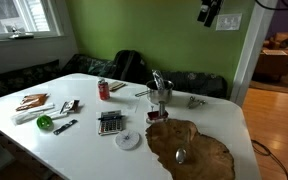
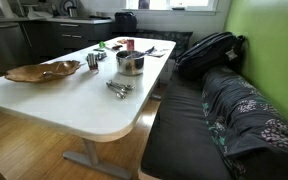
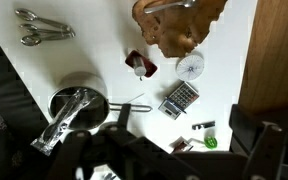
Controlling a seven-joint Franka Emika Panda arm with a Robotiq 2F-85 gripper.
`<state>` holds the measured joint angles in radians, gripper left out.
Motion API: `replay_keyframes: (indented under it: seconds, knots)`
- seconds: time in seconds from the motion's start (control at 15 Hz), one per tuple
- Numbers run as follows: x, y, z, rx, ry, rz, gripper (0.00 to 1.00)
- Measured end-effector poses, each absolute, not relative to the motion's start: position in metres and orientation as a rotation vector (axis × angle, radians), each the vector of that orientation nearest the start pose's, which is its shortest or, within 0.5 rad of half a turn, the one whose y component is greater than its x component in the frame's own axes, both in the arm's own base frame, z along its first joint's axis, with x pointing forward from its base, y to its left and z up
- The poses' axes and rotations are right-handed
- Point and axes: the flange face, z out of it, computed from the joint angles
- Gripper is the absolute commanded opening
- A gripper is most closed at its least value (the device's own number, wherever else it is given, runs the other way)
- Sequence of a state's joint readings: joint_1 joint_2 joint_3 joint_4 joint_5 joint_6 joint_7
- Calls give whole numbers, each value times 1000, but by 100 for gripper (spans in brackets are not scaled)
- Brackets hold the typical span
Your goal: Put the bunch of spoons on the tray
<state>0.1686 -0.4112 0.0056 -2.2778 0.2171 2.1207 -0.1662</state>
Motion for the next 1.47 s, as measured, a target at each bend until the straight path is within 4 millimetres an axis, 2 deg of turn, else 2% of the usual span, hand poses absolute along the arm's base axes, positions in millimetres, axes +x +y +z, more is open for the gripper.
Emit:
replay_keyframes:
  seconds: [0.13, 0.2, 0.33, 0.4, 0.53, 0.73, 0.93, 1.07, 1.13, 1.27, 1.47]
  knots:
    - [446, 86, 544, -2910, -347, -392, 100]
    - [449, 76, 545, -2936, -300, -433, 100]
    - [456, 39, 537, -2989, -165, -498, 100]
    - [458, 16, 524, -3015, -91, -510, 100]
    - [457, -25, 483, -3064, 20, -448, 100]
    - [450, -63, 407, -3133, 78, -238, 100]
    - [440, -71, 330, -3145, -19, 23, 100]
    - [437, -70, 288, -3157, -100, 180, 100]
    - [436, -71, 273, -3158, -76, 236, 100]
    - [441, -73, 257, -3157, -42, 290, 100]
    - [446, -74, 256, -3159, -32, 295, 100]
